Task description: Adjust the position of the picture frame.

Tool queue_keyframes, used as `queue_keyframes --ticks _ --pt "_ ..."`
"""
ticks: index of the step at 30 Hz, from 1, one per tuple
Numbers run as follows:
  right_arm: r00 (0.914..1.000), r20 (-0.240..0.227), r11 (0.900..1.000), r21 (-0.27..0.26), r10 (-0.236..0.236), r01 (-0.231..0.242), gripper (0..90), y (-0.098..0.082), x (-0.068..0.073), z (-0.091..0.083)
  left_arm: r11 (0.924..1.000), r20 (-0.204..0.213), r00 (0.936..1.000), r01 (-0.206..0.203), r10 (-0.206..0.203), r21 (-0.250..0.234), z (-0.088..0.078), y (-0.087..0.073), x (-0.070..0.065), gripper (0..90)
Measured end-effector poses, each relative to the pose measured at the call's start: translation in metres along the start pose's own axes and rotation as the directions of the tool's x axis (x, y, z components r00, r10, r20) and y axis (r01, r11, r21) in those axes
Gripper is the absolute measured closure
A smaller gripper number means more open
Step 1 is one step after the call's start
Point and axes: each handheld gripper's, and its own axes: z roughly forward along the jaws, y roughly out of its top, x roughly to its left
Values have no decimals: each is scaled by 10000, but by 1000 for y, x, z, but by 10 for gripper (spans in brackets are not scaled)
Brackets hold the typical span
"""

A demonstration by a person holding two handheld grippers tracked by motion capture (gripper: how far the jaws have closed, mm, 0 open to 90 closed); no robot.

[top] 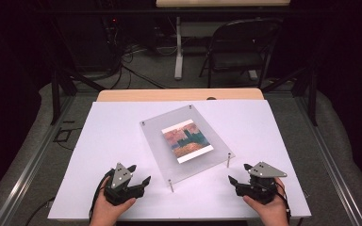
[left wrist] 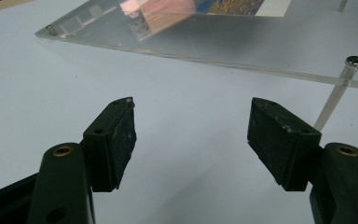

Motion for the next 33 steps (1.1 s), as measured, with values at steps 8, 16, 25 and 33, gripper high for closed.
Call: queue_keyframes --ticks 8,16,25,33 --pt "9997 57 9995 -184 254 -253 355 -1 -3 -2 9968 740 9942 791 -779 -135 -2 -1 1 325" --pt "9989 -112 9990 54 444 -444 386 -2 -3 1 9977 1317 9892 671 -650 -116 -1 0 -6 334" --pt "9978 -425 9982 339 500 -486 471 -2 -4 2 9951 1650 9816 917 -964 358 2 0 -14 339" --pt "9958 -534 9968 327 743 -726 471 1 -10 5 9953 1758 9803 819 -896 508 5 1 -25 400"
